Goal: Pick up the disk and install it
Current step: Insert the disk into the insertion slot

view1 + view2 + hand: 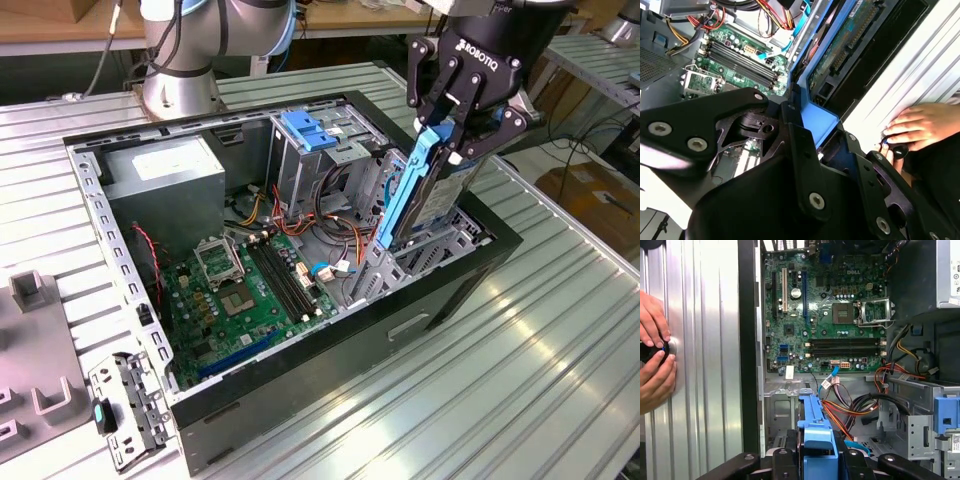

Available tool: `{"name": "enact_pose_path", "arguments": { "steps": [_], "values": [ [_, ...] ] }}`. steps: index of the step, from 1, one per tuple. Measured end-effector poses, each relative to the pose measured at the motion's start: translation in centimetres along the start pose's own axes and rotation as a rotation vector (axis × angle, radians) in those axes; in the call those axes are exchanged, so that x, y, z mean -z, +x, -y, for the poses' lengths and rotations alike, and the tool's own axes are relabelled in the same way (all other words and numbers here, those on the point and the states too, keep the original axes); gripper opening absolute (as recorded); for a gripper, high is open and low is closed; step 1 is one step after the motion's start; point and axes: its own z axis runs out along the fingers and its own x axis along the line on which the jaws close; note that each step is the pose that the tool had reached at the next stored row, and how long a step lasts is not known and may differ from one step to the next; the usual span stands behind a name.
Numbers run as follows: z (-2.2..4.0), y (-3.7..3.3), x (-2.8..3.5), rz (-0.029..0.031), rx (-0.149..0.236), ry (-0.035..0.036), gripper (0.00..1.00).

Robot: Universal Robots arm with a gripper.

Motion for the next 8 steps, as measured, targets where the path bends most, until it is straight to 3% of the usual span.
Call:
{"name": "enact_pose_path", "arguments": {
  "steps": [8],
  "values": [
    [0.0, -0.02, -0.17, -0.0001, 0.0, 0.0, 0.37]
  ]
}}
